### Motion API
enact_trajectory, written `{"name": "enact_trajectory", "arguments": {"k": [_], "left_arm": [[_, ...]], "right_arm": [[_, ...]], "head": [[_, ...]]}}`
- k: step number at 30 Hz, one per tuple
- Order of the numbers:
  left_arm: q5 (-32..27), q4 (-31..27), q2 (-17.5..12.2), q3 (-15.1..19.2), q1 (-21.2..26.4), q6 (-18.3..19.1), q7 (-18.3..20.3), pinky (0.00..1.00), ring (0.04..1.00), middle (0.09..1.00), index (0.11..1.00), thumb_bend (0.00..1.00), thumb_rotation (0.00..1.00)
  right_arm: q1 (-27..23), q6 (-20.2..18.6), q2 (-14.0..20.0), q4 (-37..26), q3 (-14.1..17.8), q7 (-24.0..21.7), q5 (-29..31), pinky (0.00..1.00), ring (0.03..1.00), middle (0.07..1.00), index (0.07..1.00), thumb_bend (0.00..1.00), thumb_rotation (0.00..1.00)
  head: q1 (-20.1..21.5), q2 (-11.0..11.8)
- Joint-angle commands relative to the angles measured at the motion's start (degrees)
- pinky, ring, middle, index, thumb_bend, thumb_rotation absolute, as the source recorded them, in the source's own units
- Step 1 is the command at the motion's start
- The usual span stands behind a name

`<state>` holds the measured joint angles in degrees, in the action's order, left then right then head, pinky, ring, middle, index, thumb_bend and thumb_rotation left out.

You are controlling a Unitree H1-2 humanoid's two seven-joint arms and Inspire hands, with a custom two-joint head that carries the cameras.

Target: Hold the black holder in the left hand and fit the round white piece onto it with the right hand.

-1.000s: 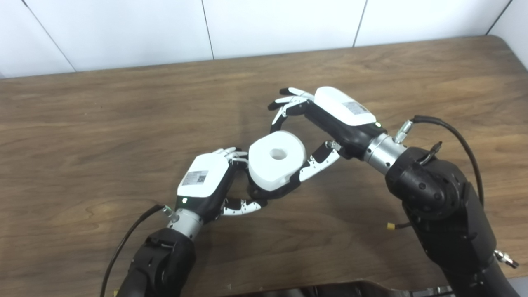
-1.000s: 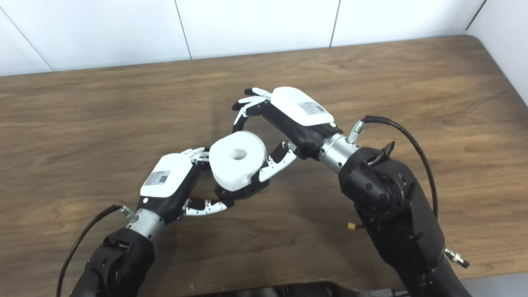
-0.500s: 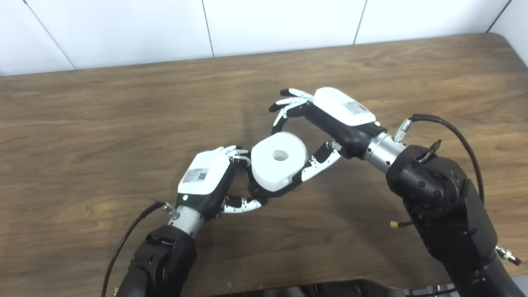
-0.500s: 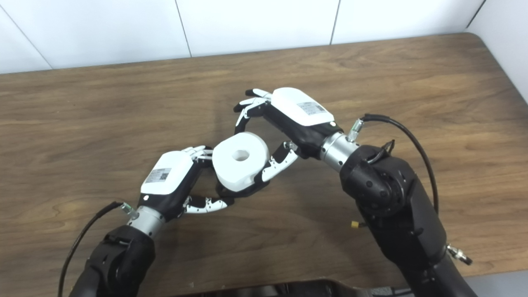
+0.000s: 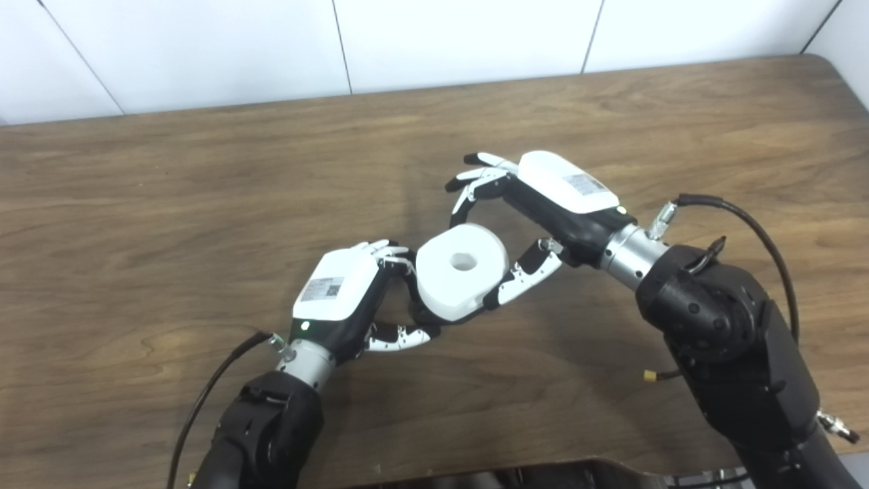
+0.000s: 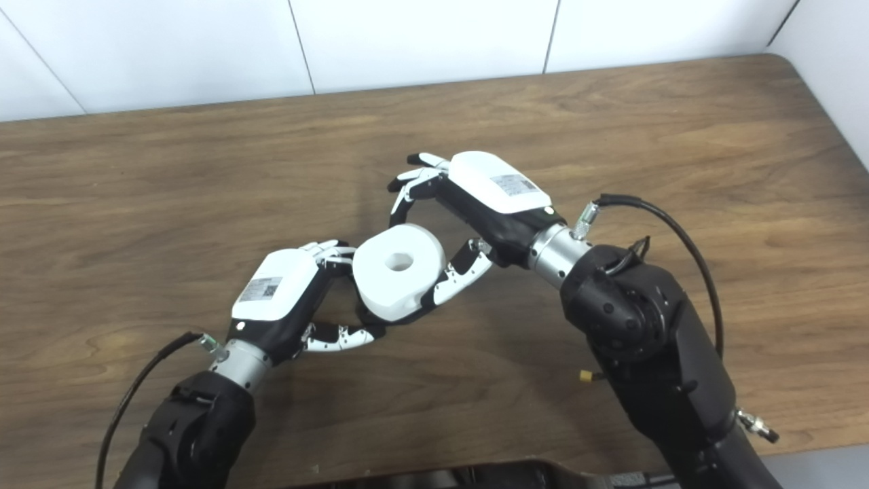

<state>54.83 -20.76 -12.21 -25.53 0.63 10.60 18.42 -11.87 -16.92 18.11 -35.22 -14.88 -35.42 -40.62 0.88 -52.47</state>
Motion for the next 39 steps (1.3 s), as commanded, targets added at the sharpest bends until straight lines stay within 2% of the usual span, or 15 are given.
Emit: {"name": "enact_trajectory", "arguments": {"k": [1,27,39], "left_arm": [[-0.02,0.80,-0.31,-0.87,-0.93,-0.08,2.23,0.88,0.884,0.803,0.489,0.51,0.06],[0.25,0.39,-0.09,-0.98,-1.04,0.28,2.77,0.88,0.884,0.804,0.490,0.51,0.06],[0.19,0.30,0.01,-0.88,-1.16,0.15,2.65,0.88,0.883,0.804,0.489,0.51,0.06]], "right_arm": [[-1.07,1.73,-0.05,-0.84,0.19,1.69,-0.15,0.78,0.956,0.832,0.482,0.52,0.14],[-0.66,2.64,0.10,0.36,-1.13,1.92,-1.11,0.78,0.964,0.842,0.483,0.52,0.14],[-1.19,2.14,1.19,0.11,-1.56,0.08,-1.55,0.80,0.971,0.849,0.493,0.52,0.15]], "head": [[0.07,-0.11],[-0.12,0.21],[-0.12,0.21]]}}
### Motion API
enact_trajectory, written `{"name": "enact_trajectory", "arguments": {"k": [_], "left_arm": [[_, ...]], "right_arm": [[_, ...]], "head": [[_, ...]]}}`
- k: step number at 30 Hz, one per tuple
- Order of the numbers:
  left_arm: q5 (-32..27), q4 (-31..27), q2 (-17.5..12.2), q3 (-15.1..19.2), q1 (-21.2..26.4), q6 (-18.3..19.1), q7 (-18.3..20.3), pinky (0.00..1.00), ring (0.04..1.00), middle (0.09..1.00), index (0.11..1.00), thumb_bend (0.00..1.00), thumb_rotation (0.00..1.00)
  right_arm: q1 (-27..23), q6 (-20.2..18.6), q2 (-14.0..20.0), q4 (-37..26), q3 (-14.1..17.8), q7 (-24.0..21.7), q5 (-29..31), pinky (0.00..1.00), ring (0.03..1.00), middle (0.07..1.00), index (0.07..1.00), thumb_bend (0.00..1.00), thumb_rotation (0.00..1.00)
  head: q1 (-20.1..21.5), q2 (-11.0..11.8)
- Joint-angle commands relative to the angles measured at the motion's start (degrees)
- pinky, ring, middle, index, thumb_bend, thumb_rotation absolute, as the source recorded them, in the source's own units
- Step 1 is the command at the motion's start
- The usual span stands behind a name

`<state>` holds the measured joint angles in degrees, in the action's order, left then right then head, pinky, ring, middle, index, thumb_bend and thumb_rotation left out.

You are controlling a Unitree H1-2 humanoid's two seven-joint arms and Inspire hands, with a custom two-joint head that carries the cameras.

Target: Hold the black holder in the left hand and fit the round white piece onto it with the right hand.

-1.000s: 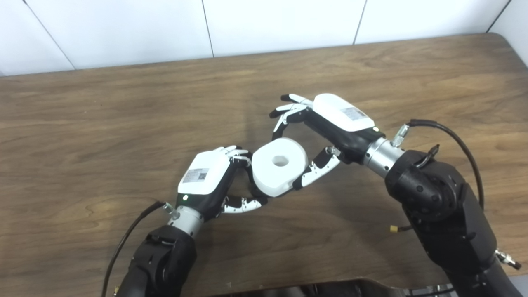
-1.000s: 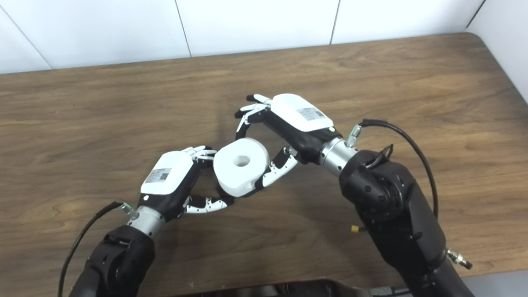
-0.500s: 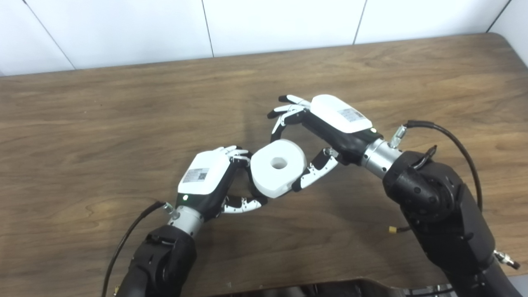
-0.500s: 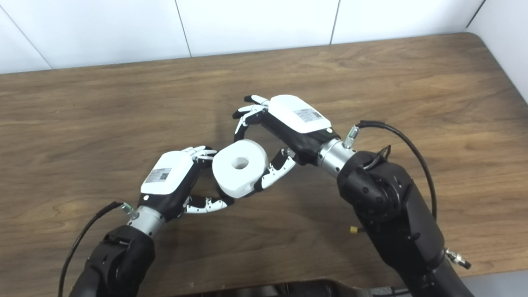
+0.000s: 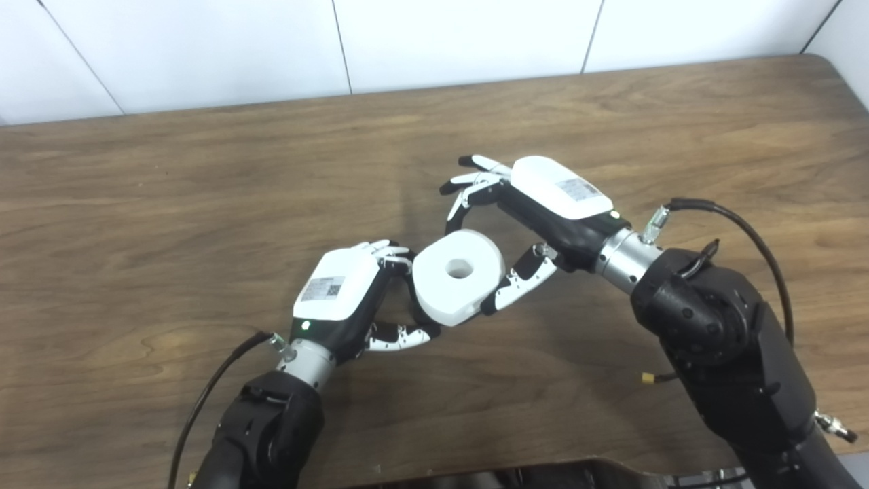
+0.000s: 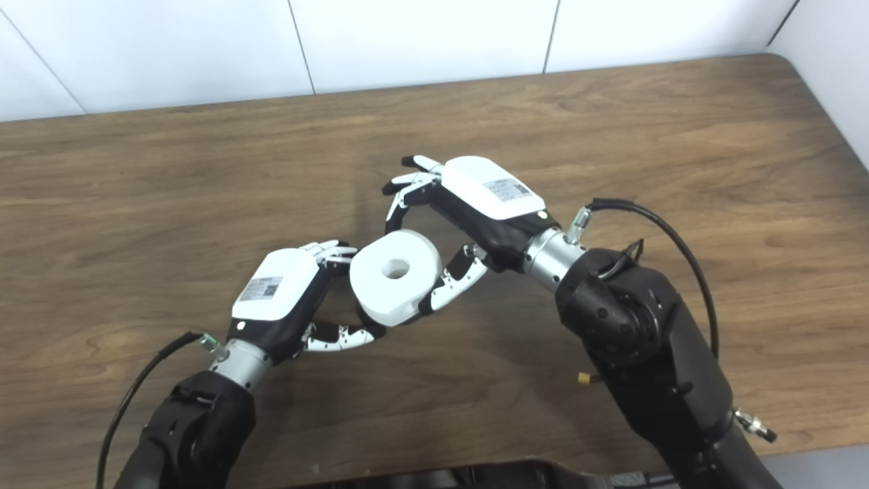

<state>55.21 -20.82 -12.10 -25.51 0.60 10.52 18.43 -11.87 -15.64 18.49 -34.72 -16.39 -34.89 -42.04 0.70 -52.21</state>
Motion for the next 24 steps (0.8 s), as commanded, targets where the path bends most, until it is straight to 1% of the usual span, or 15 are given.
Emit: {"name": "enact_trajectory", "arguments": {"k": [1,2,3,4,5,6,11,13,15,24], "left_arm": [[-0.21,0.33,-0.08,-0.88,-1.14,0.28,2.69,0.88,0.884,0.804,0.489,0.51,0.06],[-0.21,0.30,-0.08,-0.88,-1.15,0.34,2.77,0.88,0.884,0.804,0.489,0.51,0.06],[-0.13,0.25,-0.10,-0.90,-1.14,0.38,2.86,0.88,0.885,0.804,0.490,0.51,0.06],[-0.13,0.31,-0.13,-0.88,-1.09,0.38,2.89,0.88,0.885,0.805,0.489,0.51,0.06],[-0.19,0.35,-0.12,-0.84,-1.06,0.40,2.88,0.88,0.885,0.805,0.489,0.51,0.06],[-0.24,0.40,-0.14,-0.80,-1.04,0.40,2.89,0.88,0.885,0.805,0.490,0.51,0.06],[-0.05,0.32,-0.26,-0.87,-0.98,0.45,3.18,0.88,0.885,0.805,0.490,0.51,0.06],[-0.17,0.40,-0.29,-0.86,-0.99,0.21,2.95,0.88,0.882,0.803,0.489,0.51,0.06],[-0.21,0.40,-0.31,-0.85,-0.99,0.16,2.97,0.87,0.882,0.803,0.489,0.51,0.06],[-0.10,0.48,-0.33,-0.91,-1.01,0.29,3.17,0.88,0.886,0.805,0.490,0.51,0.06]], "right_arm": [[-1.20,0.89,0.86,-0.37,0.00,-0.49,0.13,0.80,0.971,0.848,0.493,0.52,0.15],[-1.22,0.84,0.91,-0.39,0.03,-0.58,0.26,0.80,0.970,0.847,0.562,0.70,0.20],[-1.27,0.69,0.94,-0.47,0.05,-0.76,0.33,0.79,0.970,0.847,0.604,0.80,0.23],[-1.36,0.59,0.95,-0.47,0.02,-0.92,0.26,0.79,0.970,0.851,0.651,0.88,0.26],[-1.48,0.42,0.99,-0.58,-0.08,-1.26,-0.14,0.78,0.970,0.853,0.672,0.91,0.27],[-1.57,0.29,1.00,-0.71,-0.18,-1.60,-0.64,0.80,0.973,0.862,0.711,0.94,0.30],[-1.63,-0.61,0.72,-1.63,-0.09,-3.19,-1.59,0.92,0.998,0.912,0.799,0.99,0.34],[-1.54,-1.06,0.55,-1.99,0.04,-3.59,-1.77,0.96,1.000,0.928,0.824,1.00,0.34],[-1.48,-1.51,0.46,-2.28,0.05,-3.75,-1.90,0.99,1.000,0.936,0.837,1.00,0.35],[-1.09,-2.06,0.18,-2.84,0.26,-4.25,-2.31,1.00,1.000,0.941,0.858,1.00,0.36]], "head": [[0.06,-0.05],[0.06,-0.05],[0.06,-0.05],[0.46,0.06],[0.46,0.06],[0.48,0.06],[0.57,0.09],[0.57,0.09],[0.63,0.14],[0.63,0.14]]}}
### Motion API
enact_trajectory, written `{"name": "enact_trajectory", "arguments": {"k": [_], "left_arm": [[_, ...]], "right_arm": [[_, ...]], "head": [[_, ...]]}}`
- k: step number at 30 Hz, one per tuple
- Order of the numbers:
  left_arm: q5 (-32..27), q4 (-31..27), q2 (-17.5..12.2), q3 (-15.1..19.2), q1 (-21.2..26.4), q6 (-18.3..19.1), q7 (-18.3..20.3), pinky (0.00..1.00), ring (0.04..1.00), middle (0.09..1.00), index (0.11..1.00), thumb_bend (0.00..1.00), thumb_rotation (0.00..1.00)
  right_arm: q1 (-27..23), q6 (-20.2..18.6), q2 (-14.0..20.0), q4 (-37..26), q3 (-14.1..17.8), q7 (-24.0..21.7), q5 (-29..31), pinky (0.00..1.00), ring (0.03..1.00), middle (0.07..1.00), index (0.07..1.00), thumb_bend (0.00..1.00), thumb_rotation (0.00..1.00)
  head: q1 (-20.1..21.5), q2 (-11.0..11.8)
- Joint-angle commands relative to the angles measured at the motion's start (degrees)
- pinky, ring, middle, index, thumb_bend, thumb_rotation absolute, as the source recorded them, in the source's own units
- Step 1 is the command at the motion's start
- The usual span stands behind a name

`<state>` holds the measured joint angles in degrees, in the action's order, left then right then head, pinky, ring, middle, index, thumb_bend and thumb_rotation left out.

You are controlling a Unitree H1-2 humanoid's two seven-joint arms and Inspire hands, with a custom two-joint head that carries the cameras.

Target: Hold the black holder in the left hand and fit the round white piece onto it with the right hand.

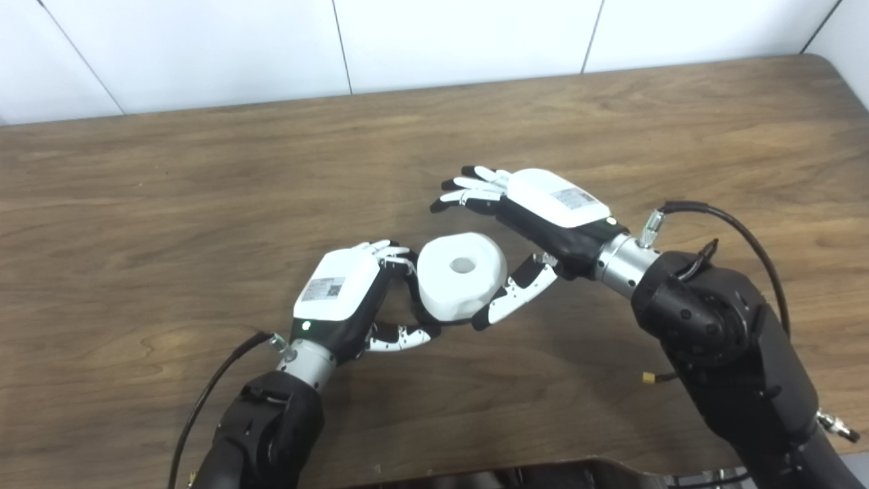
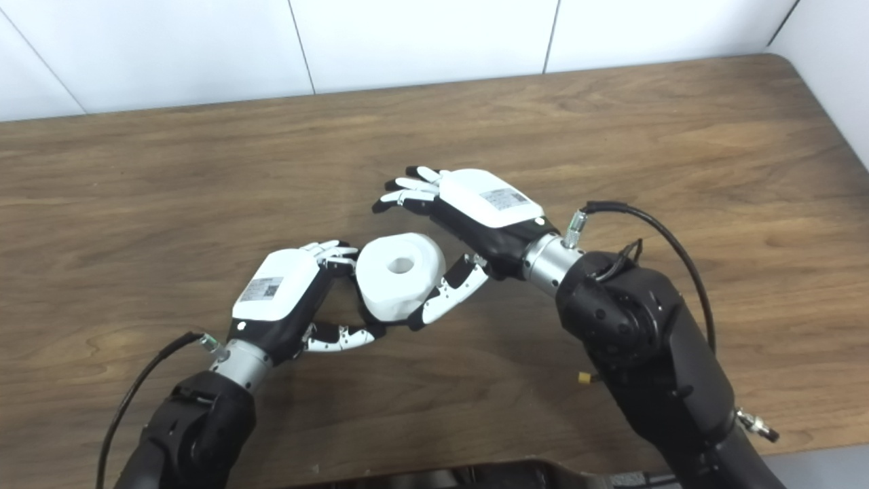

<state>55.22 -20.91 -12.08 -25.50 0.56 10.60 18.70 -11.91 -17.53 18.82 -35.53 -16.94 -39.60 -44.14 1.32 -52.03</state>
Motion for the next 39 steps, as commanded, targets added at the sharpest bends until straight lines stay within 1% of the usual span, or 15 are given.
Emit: {"name": "enact_trajectory", "arguments": {"k": [1,5,10,15,18,20,29,34,37,39], "left_arm": [[-0.07,0.61,-0.36,-0.92,-1.00,0.15,2.78,0.88,0.885,0.804,0.489,0.51,0.06],[-0.09,1.12,-0.45,-0.91,-0.97,-0.38,2.10,0.87,0.882,0.801,0.489,0.51,0.06],[-0.08,1.01,-0.36,-0.86,-0.93,-0.02,2.58,0.88,0.885,0.805,0.490,0.51,0.06],[-0.23,1.21,-0.46,-0.77,-0.95,-0.11,2.38,0.88,0.887,0.806,0.490,0.51,0.06],[-0.38,1.36,-0.50,-0.64,-0.98,-0.21,2.17,0.88,0.888,0.805,0.490,0.51,0.06],[-0.52,1.27,-0.52,-0.54,-1.01,-0.14,2.24,0.88,0.888,0.805,0.490,0.51,0.06],[-0.15,1.24,-0.63,-0.50,-0.98,0.35,2.78,0.88,0.879,0.801,0.495,0.51,0.06],[0.42,1.59,-0.89,-0.75,-0.85,-0.34,2.37,0.86,0.865,0.792,0.497,0.51,0.07],[0.53,1.63,-0.90,-0.85,-0.75,-0.18,2.83,0.86,0.861,0.791,0.498,0.52,0.08],[0.99,1.39,-0.87,-1.05,-0.62,0.35,3.73,0.86,0.861,0.794,0.499,0.52,0.08]], "right_arm": [[-1.02,-0.09,-0.14,-2.03,0.83,0.51,-0.25,1.00,1.000,0.941,0.859,1.00,0.36],[-0.85,0.25,-0.09,-1.74,0.94,0.87,-0.31,1.00,1.000,0.937,0.860,1.00,0.36],[-1.09,-0.12,0.16,-2.14,1.21,0.30,-0.17,1.00,1.000,0.948,0.876,1.00,0.37],[-2.00,-2.47,0.43,-4.37,2.36,-1.88,0.88,1.00,1.000,0.971,0.920,1.00,0.44],[-2.99,-3.10,1.02,-5.65,2.95,-3.31,0.70,1.00,1.000,0.986,0.948,1.00,0.49],[-3.60,-3.61,1.35,-6.31,3.35,-4.16,0.76,1.00,1.000,0.992,0.963,1.00,0.51],[-4.24,-5.61,2.63,-7.84,4.56,-5.73,1.08,1.00,1.000,0.989,0.977,1.00,0.54],[-4.19,-6.57,2.67,-7.96,4.89,-5.83,1.74,1.00,1.000,0.993,0.987,1.00,0.52],[-4.68,-6.15,2.56,-7.18,4.49,-5.61,1.58,1.00,1.000,0.991,0.992,1.00,0.51],[-5.08,-5.41,2.55,-6.40,4.12,-5.27,1.37,1.00,1.000,0.990,0.994,1.00,0.53]], "head": [[0.01,-0.03],[0.18,0.27],[0.10,0.40],[0.00,0.66],[-0.07,0.77],[-0.05,0.84],[-0.22,1.01],[-0.21,1.02],[-0.51,1.23],[-0.57,1.34]]}}
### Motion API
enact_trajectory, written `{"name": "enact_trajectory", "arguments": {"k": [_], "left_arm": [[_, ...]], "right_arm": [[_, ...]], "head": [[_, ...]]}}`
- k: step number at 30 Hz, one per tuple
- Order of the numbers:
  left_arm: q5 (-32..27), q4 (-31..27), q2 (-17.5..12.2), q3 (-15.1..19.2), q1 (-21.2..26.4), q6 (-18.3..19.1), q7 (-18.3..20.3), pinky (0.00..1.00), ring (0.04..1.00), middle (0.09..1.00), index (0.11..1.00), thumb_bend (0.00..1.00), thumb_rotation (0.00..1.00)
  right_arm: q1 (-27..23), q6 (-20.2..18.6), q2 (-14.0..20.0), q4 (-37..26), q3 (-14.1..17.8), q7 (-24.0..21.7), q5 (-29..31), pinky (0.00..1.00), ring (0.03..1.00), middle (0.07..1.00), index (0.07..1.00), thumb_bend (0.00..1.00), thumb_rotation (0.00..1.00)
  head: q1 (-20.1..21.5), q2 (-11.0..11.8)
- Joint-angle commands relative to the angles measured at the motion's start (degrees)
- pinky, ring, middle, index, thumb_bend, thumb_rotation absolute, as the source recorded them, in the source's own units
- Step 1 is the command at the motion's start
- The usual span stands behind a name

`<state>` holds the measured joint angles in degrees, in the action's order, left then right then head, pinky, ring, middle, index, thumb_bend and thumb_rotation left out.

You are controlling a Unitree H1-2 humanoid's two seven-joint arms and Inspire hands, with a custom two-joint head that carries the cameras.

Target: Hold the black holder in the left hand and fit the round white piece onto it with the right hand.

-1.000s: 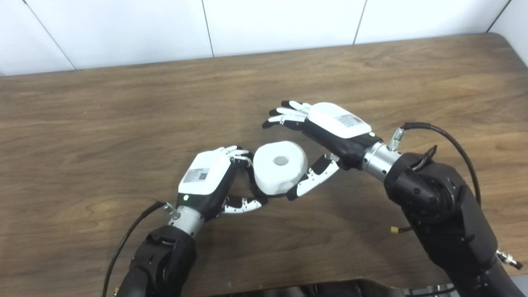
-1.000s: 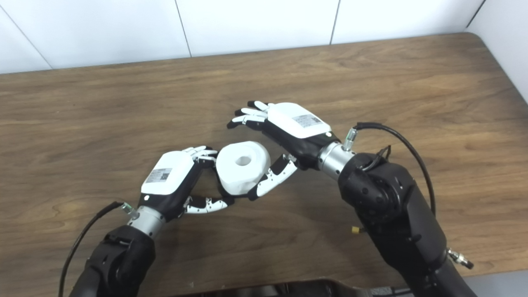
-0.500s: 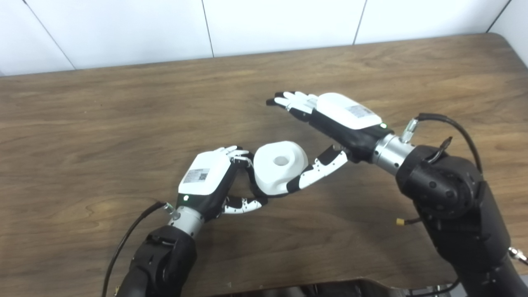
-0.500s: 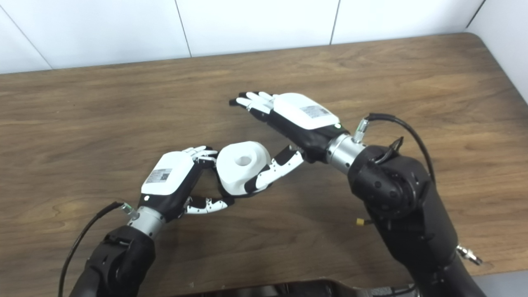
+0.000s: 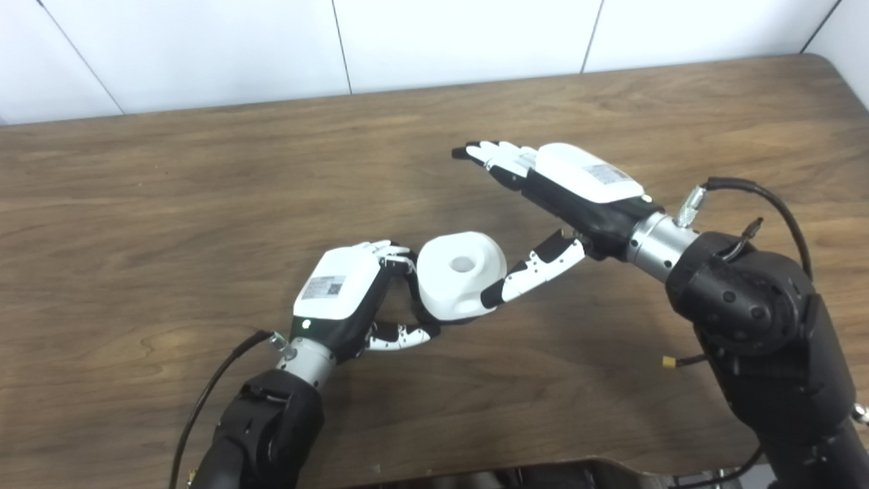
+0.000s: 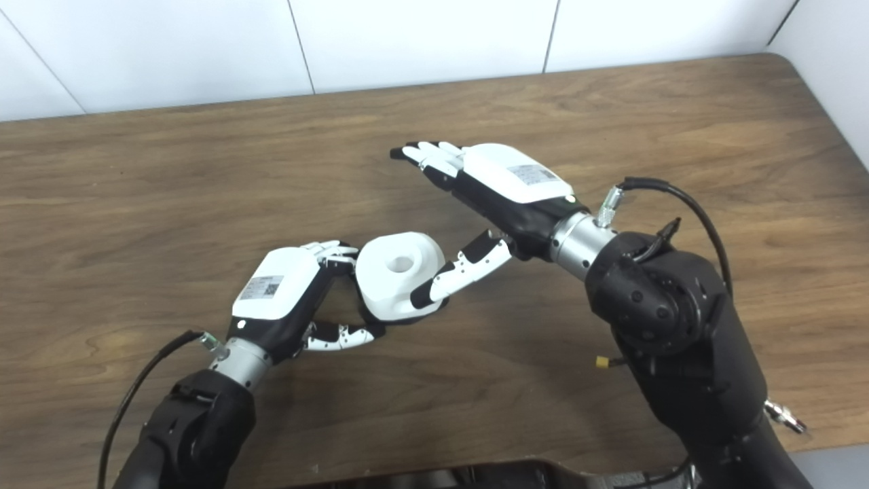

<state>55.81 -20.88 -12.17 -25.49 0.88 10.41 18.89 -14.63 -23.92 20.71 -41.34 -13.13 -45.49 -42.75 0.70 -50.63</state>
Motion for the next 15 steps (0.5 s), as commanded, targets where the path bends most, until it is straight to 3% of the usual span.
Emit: {"name": "enact_trajectory", "arguments": {"k": [1,3,7,15], "left_arm": [[0.69,1.22,-0.79,-1.17,-0.86,0.73,3.98,0.86,0.863,0.798,0.592,0.64,0.17],[1.54,1.00,-0.79,-1.41,-0.72,1.15,4.79,0.86,0.861,0.801,0.707,0.76,0.26],[2.86,0.18,-0.31,-1.55,-0.71,1.59,5.68,0.85,0.856,0.810,0.829,0.82,0.32],[3.91,-3.39,0.59,-1.17,-1.06,3.40,8.76,0.84,0.861,0.840,0.921,0.92,0.38]], "right_arm": [[-2.49,1.11,0.60,-0.31,0.29,0.79,0.19,1.00,1.000,0.990,0.995,1.00,0.53],[-2.68,1.25,0.66,0.08,0.30,0.93,0.61,1.00,1.000,0.990,0.995,1.00,0.53],[-2.68,1.41,1.08,0.56,0.39,0.90,1.28,1.00,1.000,0.992,0.995,1.00,0.53],[-2.40,1.70,1.85,1.39,0.95,1.98,2.55,1.00,1.000,0.991,1.000,1.00,0.53]], "head": [[0.04,-0.01],[0.06,0.12],[-0.14,0.35],[-0.91,0.79]]}}
